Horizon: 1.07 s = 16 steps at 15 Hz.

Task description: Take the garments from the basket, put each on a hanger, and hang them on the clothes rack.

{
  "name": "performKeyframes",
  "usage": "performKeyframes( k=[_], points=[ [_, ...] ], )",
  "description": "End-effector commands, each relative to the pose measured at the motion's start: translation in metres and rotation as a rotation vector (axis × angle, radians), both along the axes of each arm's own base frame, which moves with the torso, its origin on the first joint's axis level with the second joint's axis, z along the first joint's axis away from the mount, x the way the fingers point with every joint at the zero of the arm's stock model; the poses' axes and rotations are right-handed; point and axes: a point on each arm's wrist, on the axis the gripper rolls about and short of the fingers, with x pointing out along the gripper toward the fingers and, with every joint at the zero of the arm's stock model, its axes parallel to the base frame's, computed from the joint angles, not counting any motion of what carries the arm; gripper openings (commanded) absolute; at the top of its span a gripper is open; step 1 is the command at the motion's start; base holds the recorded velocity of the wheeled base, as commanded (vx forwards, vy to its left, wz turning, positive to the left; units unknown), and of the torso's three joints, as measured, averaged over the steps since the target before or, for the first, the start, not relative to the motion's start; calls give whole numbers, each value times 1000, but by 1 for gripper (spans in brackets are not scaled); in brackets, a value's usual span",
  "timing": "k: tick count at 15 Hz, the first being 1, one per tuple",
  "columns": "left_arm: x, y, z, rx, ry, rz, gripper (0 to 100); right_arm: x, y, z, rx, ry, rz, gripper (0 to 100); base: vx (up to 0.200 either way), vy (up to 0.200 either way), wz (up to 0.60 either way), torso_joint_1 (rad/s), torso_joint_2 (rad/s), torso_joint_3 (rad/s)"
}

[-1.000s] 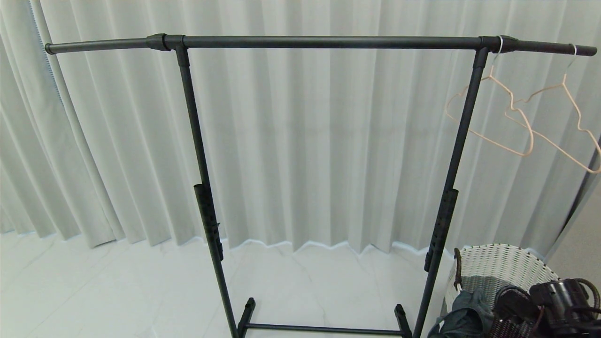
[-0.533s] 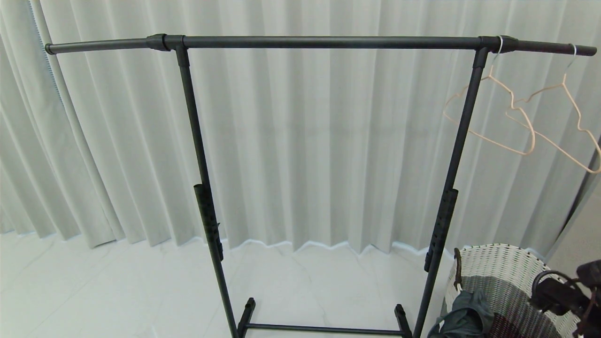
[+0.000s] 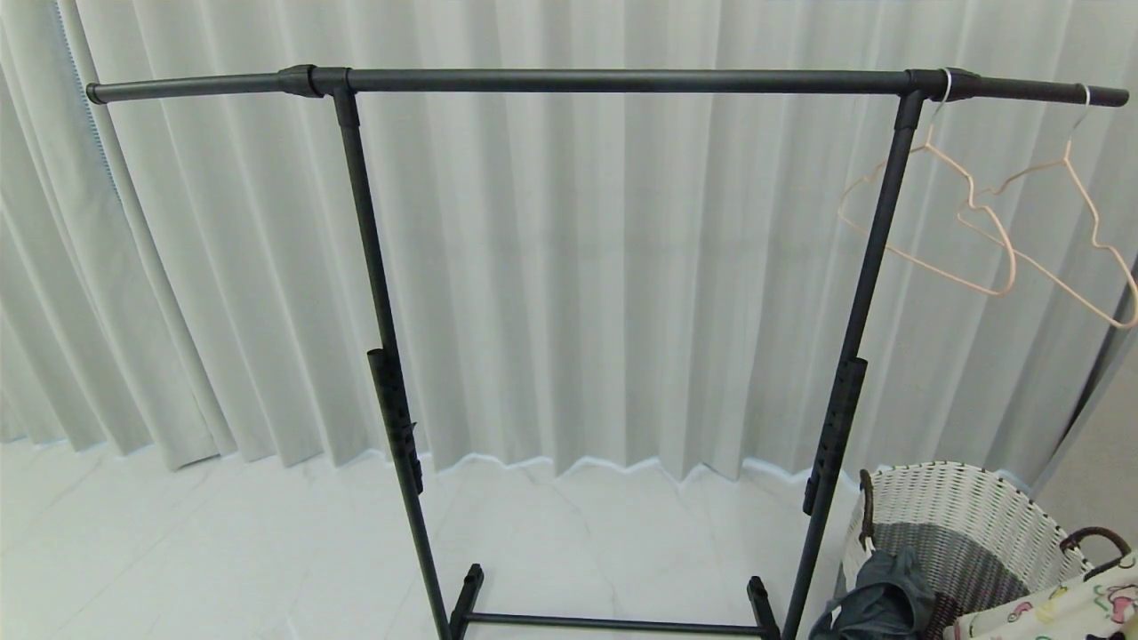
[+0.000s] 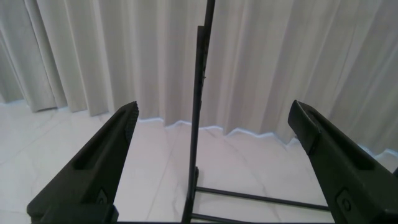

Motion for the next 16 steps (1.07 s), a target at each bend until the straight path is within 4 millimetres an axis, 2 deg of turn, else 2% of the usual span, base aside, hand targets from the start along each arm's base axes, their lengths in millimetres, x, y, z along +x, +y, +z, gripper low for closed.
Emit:
performKeyframes(
  k=[1, 4, 10, 13, 16],
  points=[
    [0, 0, 0, -1, 0, 1, 100, -26, -1, 26, 7, -137, -1, 0, 0, 0, 0, 0, 0, 0],
    [0, 0, 0, 8, 0, -1, 100, -37, -2, 38, 8, -209, 3, 0, 0, 0, 0, 0, 0, 0],
    [0, 0, 0, 10, 0, -1, 100, -48, -1, 41, 16, -249, 48, 0, -200, 0, 0, 6, 2, 3],
    [0, 0, 0, 7, 0, -1, 100, -47, 2, 38, 27, -238, 121, 0, -200, 0, 0, 1, 1, 4],
    [0, 0, 0, 7, 0, -3, 100, -36, 11, 33, 91, -193, 258, 0, 0, 0, 0, 0, 0, 0]
  ],
)
